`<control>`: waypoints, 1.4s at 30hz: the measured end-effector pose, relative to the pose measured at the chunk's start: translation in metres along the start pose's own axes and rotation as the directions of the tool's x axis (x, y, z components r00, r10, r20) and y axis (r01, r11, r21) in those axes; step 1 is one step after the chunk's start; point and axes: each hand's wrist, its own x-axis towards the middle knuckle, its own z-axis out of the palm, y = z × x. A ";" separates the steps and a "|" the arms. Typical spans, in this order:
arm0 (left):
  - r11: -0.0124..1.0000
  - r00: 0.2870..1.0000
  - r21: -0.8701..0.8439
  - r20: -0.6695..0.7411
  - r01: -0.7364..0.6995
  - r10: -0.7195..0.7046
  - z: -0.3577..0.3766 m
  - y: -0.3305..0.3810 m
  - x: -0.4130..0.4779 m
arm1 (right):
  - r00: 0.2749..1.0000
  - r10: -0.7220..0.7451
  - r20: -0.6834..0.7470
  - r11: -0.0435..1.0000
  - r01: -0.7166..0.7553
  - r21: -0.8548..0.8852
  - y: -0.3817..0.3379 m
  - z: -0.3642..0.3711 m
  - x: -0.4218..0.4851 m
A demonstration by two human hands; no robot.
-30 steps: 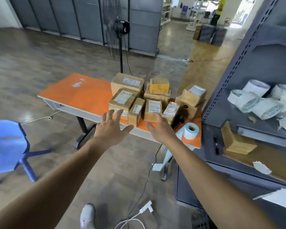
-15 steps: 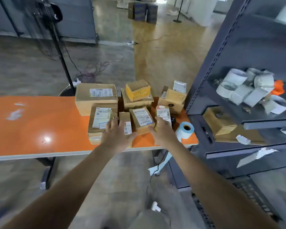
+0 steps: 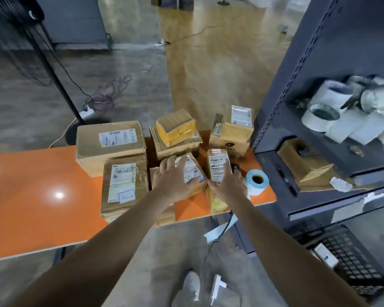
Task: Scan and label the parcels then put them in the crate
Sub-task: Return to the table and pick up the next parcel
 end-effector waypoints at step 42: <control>0.931 0.931 0.006 0.003 -0.365 0.365 -0.021 -0.034 0.109 | 0.953 -0.284 -0.110 0.908 0.304 0.288 0.001 -0.059 0.043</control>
